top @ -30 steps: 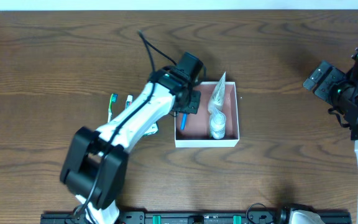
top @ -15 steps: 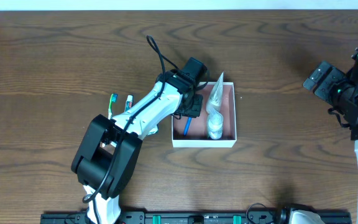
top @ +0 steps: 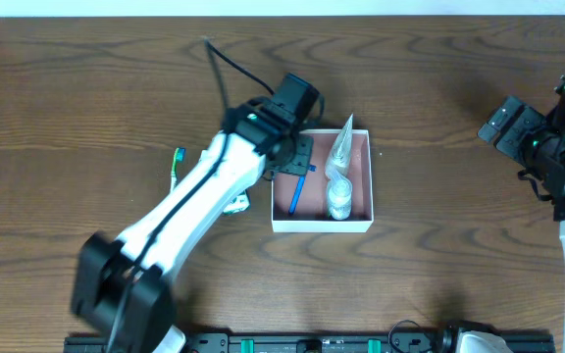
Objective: Pack container
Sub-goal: 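Carry the razor into the box and release with left gripper, then grasp the green toothbrush with the left gripper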
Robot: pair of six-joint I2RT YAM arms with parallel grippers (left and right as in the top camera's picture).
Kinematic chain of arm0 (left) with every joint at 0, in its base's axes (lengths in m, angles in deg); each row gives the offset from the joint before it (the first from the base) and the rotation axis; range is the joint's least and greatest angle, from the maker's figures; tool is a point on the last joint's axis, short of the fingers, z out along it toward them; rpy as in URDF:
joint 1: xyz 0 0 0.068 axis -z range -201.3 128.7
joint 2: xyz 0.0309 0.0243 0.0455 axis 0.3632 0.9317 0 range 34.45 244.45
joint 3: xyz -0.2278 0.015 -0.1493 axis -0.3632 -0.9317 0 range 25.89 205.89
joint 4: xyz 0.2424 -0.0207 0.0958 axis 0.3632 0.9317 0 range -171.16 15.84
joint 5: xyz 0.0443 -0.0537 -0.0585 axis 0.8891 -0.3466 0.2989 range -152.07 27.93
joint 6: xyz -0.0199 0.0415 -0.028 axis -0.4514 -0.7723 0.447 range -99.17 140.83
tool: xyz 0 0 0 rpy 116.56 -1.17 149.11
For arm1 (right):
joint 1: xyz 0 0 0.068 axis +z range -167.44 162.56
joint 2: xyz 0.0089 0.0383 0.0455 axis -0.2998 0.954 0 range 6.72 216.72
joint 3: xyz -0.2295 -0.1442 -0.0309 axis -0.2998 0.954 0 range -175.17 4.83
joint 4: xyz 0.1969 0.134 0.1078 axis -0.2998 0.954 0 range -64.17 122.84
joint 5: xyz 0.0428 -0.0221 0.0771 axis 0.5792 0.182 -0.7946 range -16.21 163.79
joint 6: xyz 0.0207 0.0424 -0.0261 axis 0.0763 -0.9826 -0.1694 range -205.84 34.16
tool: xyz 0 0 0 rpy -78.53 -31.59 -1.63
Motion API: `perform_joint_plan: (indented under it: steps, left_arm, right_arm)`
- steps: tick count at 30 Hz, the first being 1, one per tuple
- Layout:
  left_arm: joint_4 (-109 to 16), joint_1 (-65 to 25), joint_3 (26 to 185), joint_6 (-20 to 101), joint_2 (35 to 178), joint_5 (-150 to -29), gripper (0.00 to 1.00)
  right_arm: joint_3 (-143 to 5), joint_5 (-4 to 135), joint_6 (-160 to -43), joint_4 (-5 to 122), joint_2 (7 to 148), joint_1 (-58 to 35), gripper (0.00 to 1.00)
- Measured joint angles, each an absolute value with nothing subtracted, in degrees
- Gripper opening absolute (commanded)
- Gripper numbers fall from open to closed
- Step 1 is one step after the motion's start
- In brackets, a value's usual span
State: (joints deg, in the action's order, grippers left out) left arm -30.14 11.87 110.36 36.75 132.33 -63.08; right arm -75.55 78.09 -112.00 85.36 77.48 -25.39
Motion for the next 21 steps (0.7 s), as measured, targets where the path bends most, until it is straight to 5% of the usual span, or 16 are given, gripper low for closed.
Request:
perform_joint_plan:
  steps: [9,21]
  left_arm:
    - [-21.2,-2.1,109.7,34.2,130.2,-49.8,0.70]
    - [-25.2,-23.4,105.1,23.9,143.1,-58.3,0.70]
  right_arm:
    - [-75.5,78.1,-112.0,85.4,77.5,-25.4,0.99]
    - [-75.5,78.1,-112.0,85.4,77.5,-25.4,0.99]
